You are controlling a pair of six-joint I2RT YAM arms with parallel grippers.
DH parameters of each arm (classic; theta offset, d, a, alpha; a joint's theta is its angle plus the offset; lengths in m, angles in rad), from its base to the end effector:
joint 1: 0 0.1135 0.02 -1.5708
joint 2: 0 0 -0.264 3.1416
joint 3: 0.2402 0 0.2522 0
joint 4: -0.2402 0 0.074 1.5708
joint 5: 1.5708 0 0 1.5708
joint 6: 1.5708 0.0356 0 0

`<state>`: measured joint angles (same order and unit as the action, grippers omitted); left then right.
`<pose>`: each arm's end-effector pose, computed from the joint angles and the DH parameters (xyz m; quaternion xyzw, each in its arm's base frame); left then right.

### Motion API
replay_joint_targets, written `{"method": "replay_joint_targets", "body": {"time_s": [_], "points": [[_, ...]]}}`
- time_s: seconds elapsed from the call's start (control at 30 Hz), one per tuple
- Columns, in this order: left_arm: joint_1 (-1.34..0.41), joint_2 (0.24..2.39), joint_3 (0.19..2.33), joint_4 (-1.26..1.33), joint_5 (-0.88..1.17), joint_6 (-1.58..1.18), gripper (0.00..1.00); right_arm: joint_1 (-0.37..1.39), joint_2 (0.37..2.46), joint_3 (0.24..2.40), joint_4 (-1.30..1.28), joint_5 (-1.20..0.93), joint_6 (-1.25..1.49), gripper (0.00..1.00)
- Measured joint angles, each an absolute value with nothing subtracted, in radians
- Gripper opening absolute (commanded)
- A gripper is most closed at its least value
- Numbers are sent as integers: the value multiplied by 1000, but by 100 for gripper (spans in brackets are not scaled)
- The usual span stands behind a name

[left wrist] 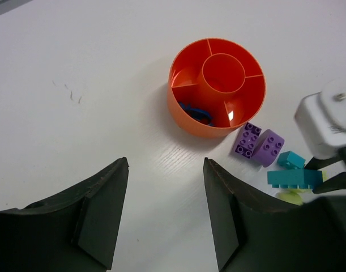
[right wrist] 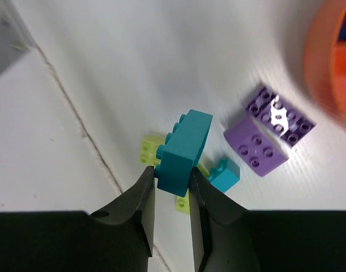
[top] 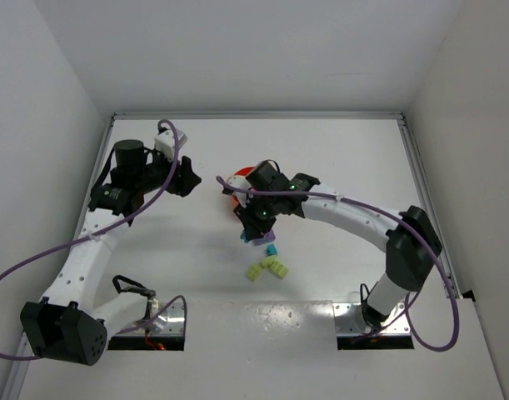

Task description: Sort the legos into containers by color

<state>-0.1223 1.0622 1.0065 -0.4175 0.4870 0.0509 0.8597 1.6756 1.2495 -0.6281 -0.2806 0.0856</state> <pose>0.2295 -0.0450 0.3423 0.1969 0.8140 -0.2236 0.4986 0.2203 0.2708 0.2353 -0.3944 0.8730 0.2355 0.1636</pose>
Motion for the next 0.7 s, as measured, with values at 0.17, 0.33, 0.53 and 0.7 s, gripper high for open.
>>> {"method": "replay_joint_targets", "body": {"time_s": [0.17,0.33,0.53,0.7], "points": [[-122,1063,1007,-408,495,44,61,854,1637,1379,-655,-288,59,16],[-122,1066,1007,-397,500,36,61,836,1637,1488,-665,-232,33,16],[-122,1081,1007,-393,500,18,61,777,1649,1526,-675,-147,23,16],[-122,1085,1007,-382,501,12,61,702,1671,1527,-701,-110,23,16]]}}
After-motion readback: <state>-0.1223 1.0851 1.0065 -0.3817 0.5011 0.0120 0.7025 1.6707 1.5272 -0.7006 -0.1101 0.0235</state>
